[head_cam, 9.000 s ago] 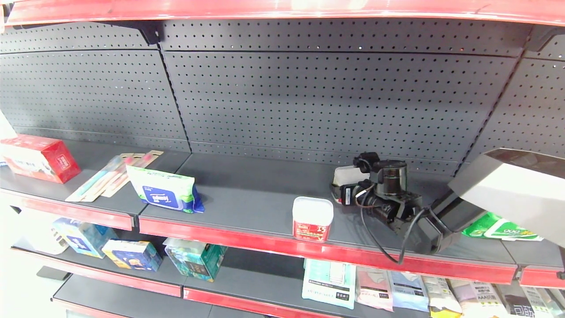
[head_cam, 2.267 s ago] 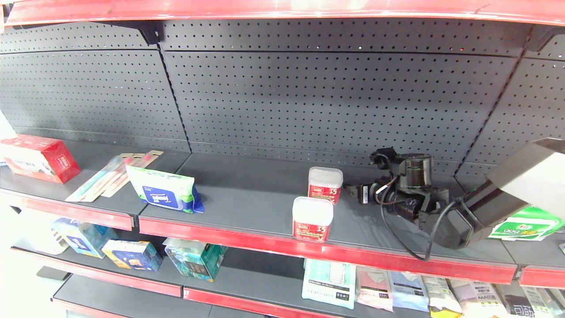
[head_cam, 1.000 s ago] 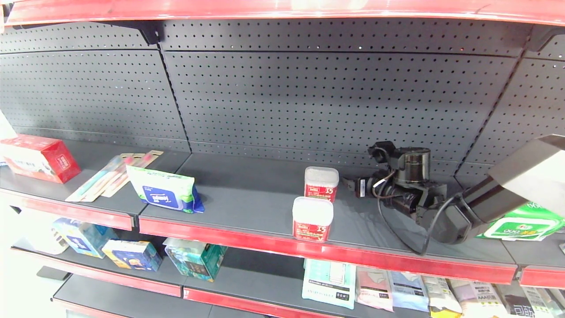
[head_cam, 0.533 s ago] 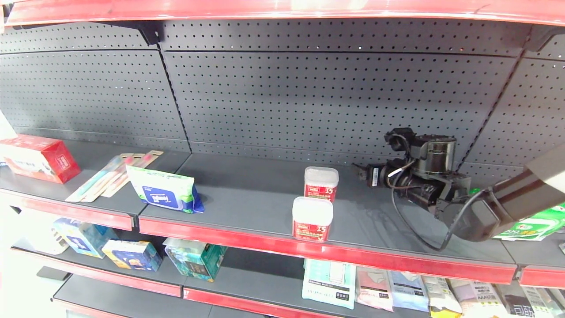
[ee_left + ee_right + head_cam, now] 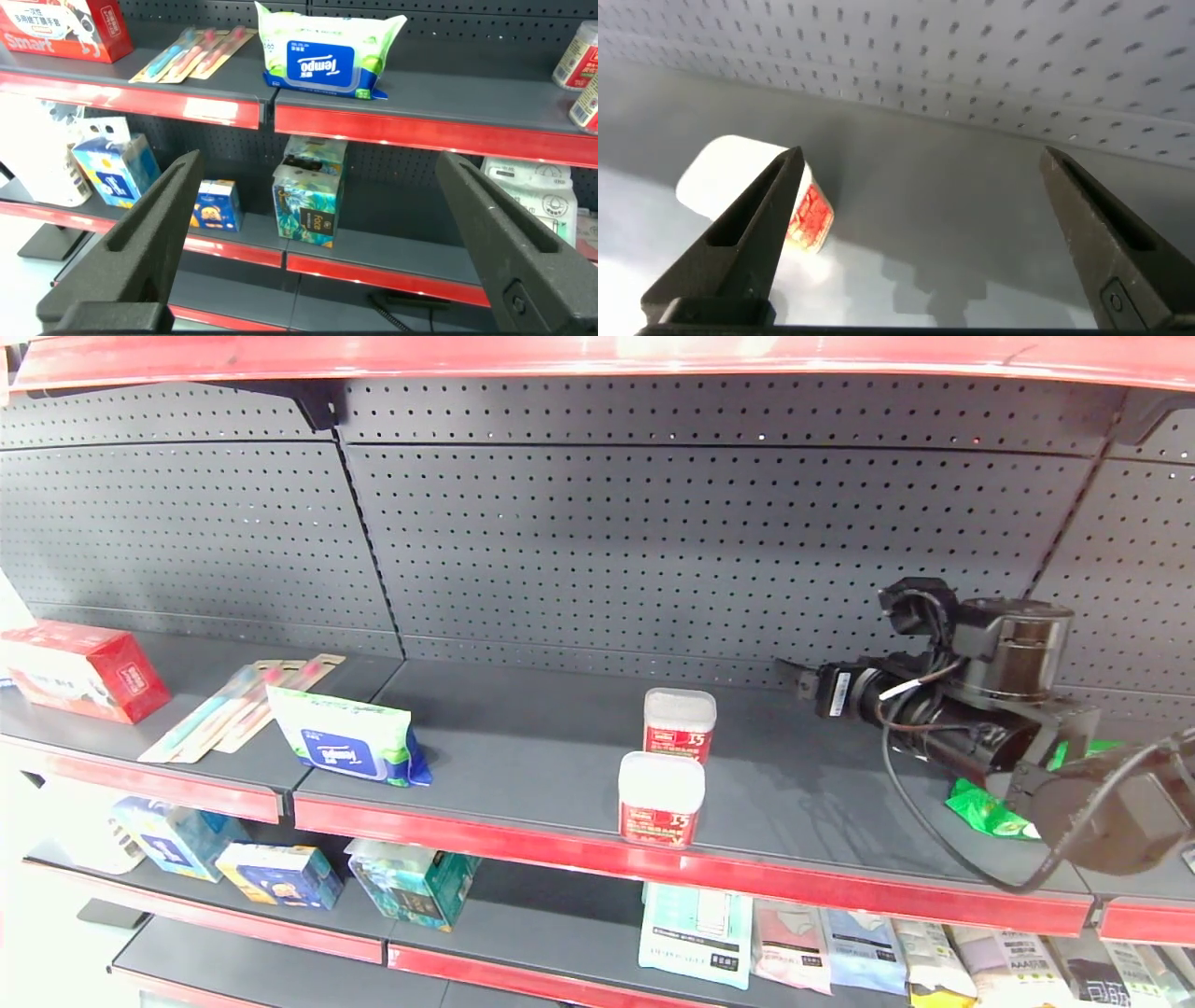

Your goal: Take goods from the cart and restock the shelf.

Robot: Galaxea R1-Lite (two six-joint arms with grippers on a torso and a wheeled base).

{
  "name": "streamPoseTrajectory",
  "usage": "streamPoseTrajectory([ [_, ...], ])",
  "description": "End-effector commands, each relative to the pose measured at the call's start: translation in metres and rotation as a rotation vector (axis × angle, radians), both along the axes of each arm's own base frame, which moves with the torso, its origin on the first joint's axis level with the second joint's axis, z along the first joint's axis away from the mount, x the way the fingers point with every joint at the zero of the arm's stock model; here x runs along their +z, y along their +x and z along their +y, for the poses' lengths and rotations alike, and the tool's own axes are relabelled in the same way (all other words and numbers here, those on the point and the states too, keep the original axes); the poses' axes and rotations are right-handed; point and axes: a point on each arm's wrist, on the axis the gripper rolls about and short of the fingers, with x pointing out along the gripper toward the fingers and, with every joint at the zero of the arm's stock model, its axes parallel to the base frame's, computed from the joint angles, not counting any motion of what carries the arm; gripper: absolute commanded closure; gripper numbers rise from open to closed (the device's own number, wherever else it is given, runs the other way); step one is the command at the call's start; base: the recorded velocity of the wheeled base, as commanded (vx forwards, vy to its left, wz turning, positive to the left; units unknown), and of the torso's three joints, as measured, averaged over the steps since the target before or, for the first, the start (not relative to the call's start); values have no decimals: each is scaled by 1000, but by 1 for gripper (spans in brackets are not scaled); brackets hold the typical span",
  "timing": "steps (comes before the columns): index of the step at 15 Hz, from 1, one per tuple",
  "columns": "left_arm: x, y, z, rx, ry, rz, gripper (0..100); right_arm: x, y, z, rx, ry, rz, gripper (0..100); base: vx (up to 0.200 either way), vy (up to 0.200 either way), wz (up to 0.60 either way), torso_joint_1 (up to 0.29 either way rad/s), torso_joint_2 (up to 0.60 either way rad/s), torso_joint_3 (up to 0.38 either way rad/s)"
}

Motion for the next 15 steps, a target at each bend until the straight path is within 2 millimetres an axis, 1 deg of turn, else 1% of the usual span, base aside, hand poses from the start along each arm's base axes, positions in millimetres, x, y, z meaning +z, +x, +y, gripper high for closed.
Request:
streamPoseTrajectory([
  [1, 0, 0, 0, 1, 0, -1, 0, 21, -33, -15, -13, 19, -51, 0, 0, 0, 0, 0, 0, 0],
  [3, 0, 0, 0, 1, 0, 1, 0, 25, -63, -24, -10, 20, -58, 0, 0, 0, 0, 0, 0, 0],
  [5, 0, 0, 0, 1, 0, 1, 0, 27, -114, -38, 55, 31, -87, 0, 0, 0, 0, 0, 0, 0],
  [6, 0, 0, 0, 1, 0, 1, 0, 27, -120, -40, 64, 31, -89, 0, 0, 0, 0, 0, 0, 0],
  [7, 0, 0, 0, 1, 0, 1, 0, 21, -168, -55, 111, 14, -114, 0, 0, 0, 0, 0, 0, 0],
  [8, 0, 0, 0, 1, 0, 1, 0, 17, -190, -65, 88, -21, -132, 0, 0, 0, 0, 0, 0, 0],
  [10, 0, 0, 0, 1, 0, -1, 0, 8, -226, -81, 32, -61, -167, 0, 0, 0, 0, 0, 0, 0],
  [12, 0, 0, 0, 1, 0, 1, 0, -8, -258, -92, -61, -74, -137, 0, 0, 0, 0, 0, 0, 0],
  [15, 0, 0, 0, 1, 0, -1, 0, -34, -305, -96, -12, -110, -124, 0, 0, 0, 0, 0, 0, 0],
])
